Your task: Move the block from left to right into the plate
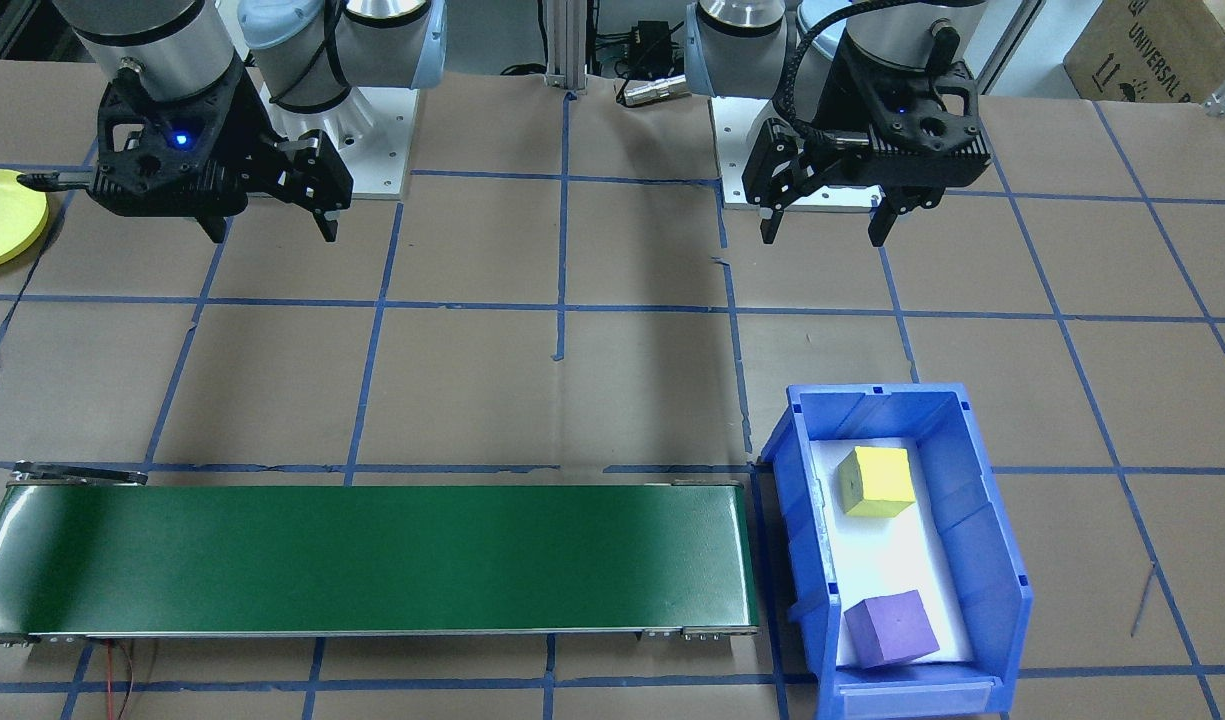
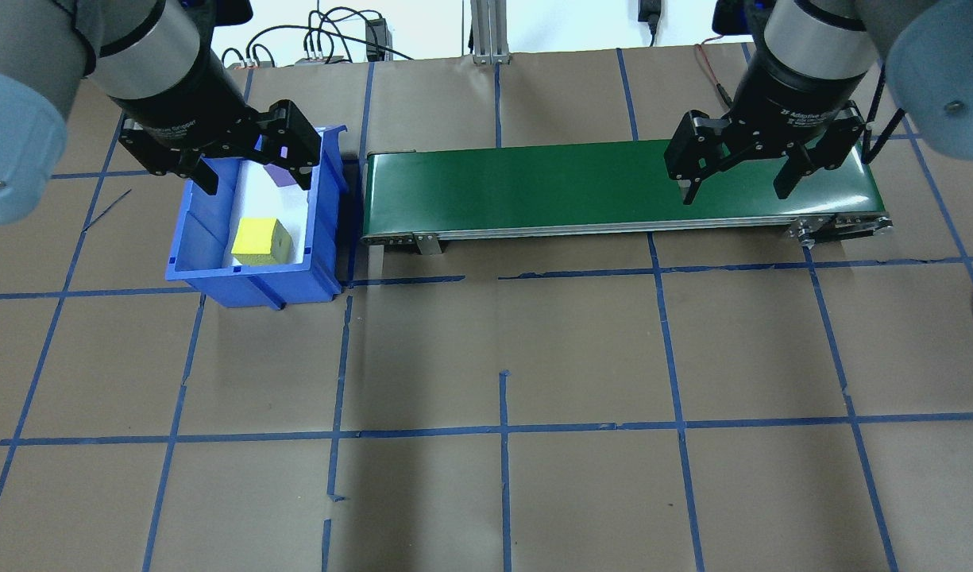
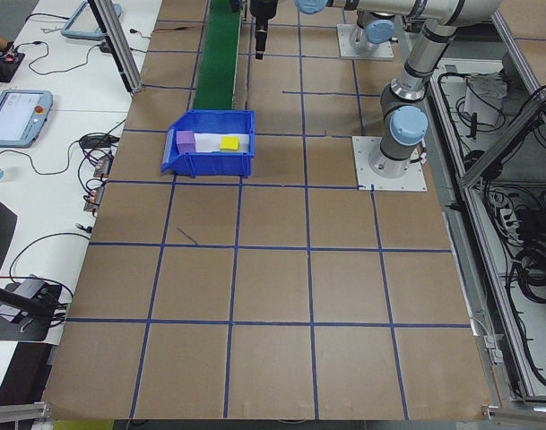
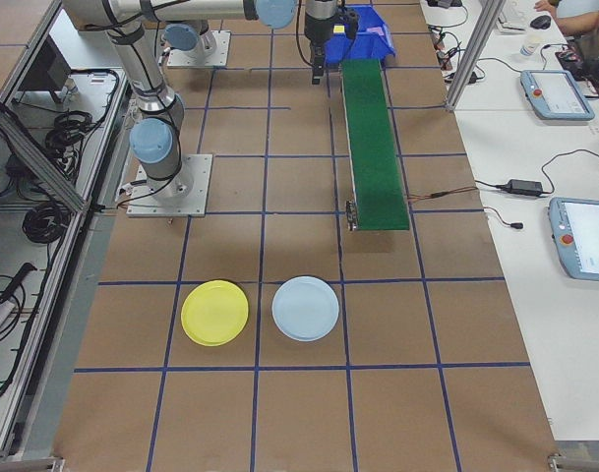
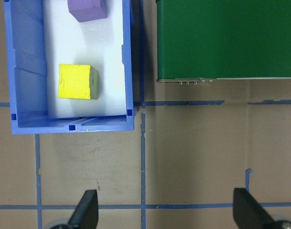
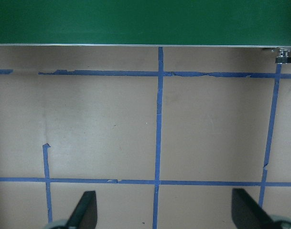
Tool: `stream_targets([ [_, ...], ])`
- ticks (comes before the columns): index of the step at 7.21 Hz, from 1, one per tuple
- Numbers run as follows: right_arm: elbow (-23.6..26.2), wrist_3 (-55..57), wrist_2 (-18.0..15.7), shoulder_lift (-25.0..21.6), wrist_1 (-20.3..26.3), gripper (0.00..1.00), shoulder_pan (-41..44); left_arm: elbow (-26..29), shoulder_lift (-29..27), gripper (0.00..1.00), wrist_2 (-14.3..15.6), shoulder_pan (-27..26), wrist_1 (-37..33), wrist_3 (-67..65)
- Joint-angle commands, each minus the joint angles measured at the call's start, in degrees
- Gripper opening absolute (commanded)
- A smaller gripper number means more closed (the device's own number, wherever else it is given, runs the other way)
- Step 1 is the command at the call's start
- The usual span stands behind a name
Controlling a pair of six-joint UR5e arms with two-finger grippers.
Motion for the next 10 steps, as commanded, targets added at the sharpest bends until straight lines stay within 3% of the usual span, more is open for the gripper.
stream_targets([
  [1,0.0,0.01,0.09,0.0,0.0,1.0,0.0,-0.33,0.01,1.0,0.21,0.07,-0.03,0.01],
  [5,0.0,0.01,0.09,0.0,0.0,1.0,0.09,0.9,0.1,1.0,1.0,2.0,-0.29,1.15],
  [7,0.0,0.01,0.09,0.0,0.0,1.0,0.17,0.29,-1.47,1.0,0.57,8.47,0.14,6.49],
  [9,0.0,-0.08,0.09,0.09,0.0,1.0,0.18,2.64,-13.28,1.0,0.04,9.12,11.58,9.77],
  [10,0.0,-0.08,0.09,0.09,0.0,1.0,0.18,5.97,-19.35,1.0,-0.05,9.21,13.75,9.86],
])
